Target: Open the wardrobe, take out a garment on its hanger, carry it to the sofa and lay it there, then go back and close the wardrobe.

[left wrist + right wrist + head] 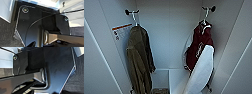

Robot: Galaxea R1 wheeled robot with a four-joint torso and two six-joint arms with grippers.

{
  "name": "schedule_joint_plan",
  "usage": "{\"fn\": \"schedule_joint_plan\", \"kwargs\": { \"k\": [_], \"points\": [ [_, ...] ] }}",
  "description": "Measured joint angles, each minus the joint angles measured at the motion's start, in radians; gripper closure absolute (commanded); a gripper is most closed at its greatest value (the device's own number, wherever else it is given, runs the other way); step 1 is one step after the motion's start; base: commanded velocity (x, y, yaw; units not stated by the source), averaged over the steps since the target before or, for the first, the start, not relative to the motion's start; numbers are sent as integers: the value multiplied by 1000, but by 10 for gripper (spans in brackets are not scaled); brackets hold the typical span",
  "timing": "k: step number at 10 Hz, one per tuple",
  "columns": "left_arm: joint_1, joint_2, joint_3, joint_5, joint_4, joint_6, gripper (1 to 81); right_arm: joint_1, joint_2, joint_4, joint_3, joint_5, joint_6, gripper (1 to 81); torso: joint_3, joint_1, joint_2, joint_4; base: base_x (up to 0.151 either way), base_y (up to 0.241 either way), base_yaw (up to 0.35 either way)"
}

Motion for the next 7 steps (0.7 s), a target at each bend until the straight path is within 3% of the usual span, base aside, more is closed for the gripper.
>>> {"fn": "schedule_joint_plan", "kwargs": {
  "k": [7],
  "points": [
    [0, 0, 1, -1, 1, 0, 10, 0, 3, 0, 3, 1, 0, 10, 0, 0, 0, 0, 84, 0, 0]
  ]
}}
